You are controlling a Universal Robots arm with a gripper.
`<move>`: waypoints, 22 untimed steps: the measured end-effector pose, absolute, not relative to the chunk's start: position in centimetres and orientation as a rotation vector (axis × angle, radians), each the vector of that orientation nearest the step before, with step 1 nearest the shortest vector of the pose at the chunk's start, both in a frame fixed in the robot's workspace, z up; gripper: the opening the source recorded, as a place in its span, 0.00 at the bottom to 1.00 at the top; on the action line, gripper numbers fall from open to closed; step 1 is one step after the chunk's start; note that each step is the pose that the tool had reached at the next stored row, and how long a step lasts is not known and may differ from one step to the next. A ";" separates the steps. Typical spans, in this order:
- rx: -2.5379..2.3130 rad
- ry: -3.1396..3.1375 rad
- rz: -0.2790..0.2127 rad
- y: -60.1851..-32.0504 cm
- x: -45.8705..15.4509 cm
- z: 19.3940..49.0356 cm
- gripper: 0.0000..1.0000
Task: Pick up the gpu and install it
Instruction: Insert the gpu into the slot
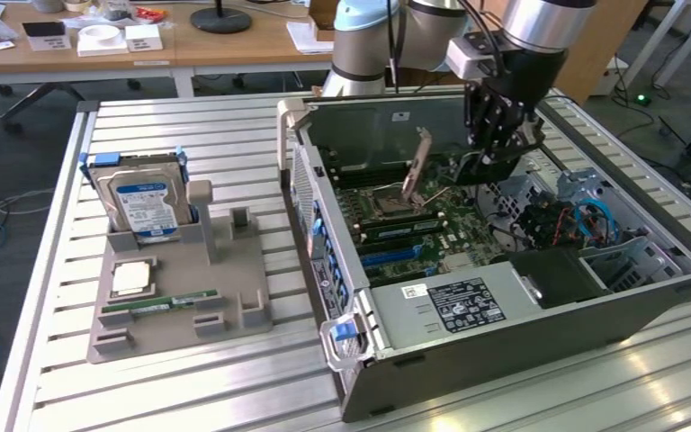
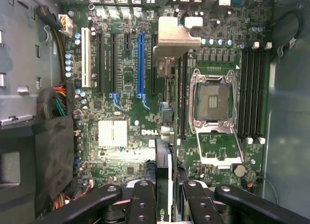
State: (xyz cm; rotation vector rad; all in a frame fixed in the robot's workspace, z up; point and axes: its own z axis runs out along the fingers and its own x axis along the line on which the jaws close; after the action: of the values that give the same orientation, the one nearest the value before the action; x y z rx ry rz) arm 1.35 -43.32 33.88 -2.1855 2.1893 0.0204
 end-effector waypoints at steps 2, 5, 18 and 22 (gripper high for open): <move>-2.185 2.189 0.020 -43.3 1.0 33.8 0.26; -2.185 2.188 0.019 -43.3 0.3 33.7 0.26; -2.184 2.187 0.016 -43.3 -1.1 33.6 0.26; -2.183 2.187 0.016 -43.3 -1.1 33.6 0.26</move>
State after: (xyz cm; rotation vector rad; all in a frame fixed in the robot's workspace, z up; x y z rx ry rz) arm -1.12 -43.33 33.57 -2.1834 2.1872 0.0160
